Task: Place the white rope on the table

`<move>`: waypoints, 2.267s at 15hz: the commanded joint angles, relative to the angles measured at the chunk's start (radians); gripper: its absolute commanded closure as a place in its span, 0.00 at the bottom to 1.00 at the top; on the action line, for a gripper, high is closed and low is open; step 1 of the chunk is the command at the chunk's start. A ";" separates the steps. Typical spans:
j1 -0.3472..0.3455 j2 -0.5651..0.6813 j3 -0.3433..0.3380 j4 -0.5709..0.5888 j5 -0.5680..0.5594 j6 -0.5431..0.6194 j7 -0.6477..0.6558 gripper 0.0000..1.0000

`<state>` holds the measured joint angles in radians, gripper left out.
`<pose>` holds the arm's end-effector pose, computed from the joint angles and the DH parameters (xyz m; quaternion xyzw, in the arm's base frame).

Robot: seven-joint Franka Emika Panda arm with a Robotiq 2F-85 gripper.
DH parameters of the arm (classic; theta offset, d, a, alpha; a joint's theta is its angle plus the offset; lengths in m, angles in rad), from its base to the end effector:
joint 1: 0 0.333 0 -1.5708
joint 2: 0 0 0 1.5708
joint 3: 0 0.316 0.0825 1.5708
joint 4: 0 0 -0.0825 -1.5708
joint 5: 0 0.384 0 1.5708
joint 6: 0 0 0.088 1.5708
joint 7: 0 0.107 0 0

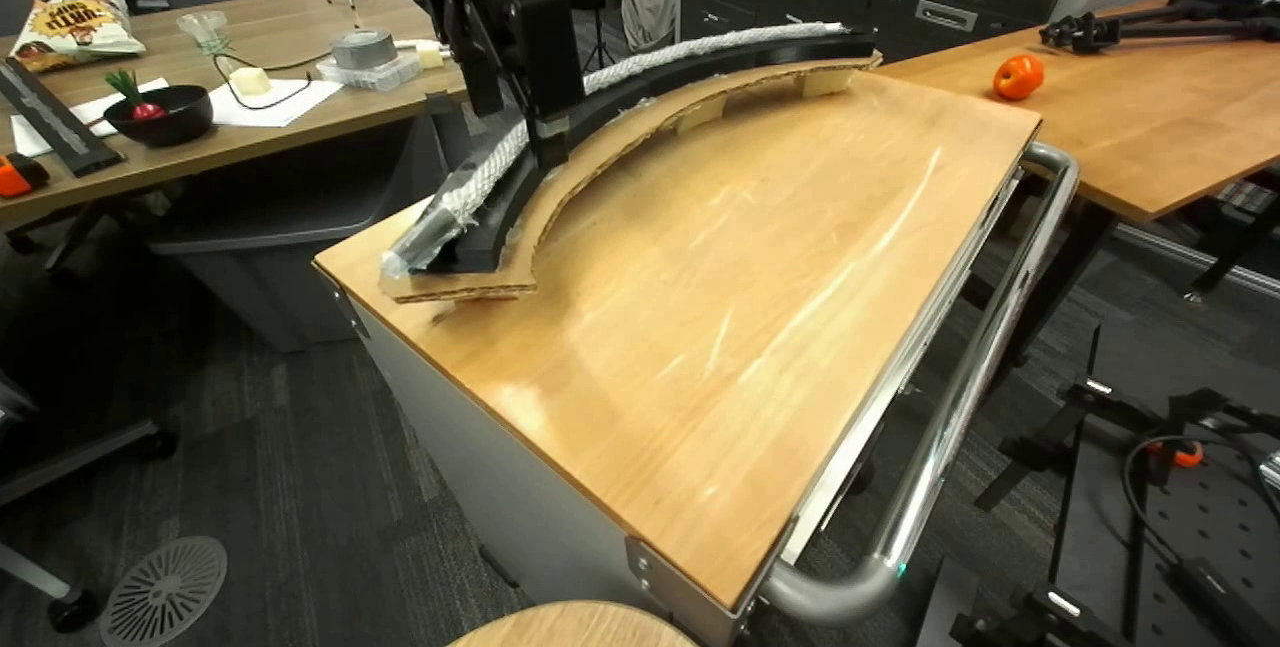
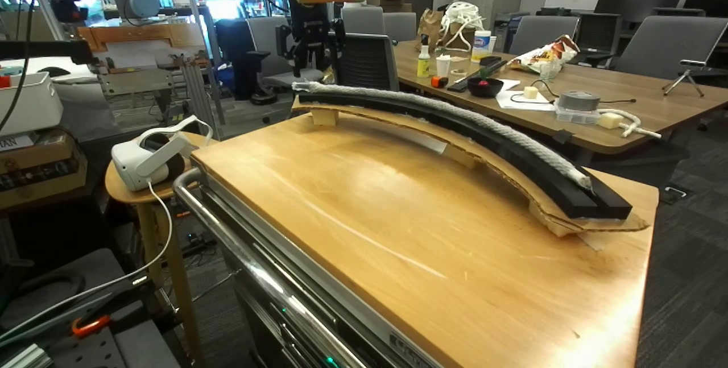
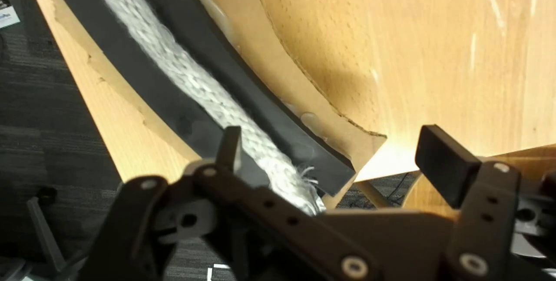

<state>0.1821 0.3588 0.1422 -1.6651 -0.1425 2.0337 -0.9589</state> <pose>0.6297 0.1934 0.4021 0.7842 0.6192 -0.0054 0.0394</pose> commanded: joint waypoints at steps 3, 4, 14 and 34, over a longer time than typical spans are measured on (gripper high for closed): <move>0.025 0.092 0.029 0.115 -0.073 -0.032 0.049 0.00; 0.030 0.102 0.032 0.129 -0.081 -0.034 0.050 0.00; 0.048 0.213 0.040 0.284 -0.088 -0.145 0.035 0.31; -0.084 0.034 0.081 0.187 0.101 -0.348 -0.123 0.98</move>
<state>0.1596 0.5247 0.1914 -1.3826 -0.1399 1.7670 -1.0002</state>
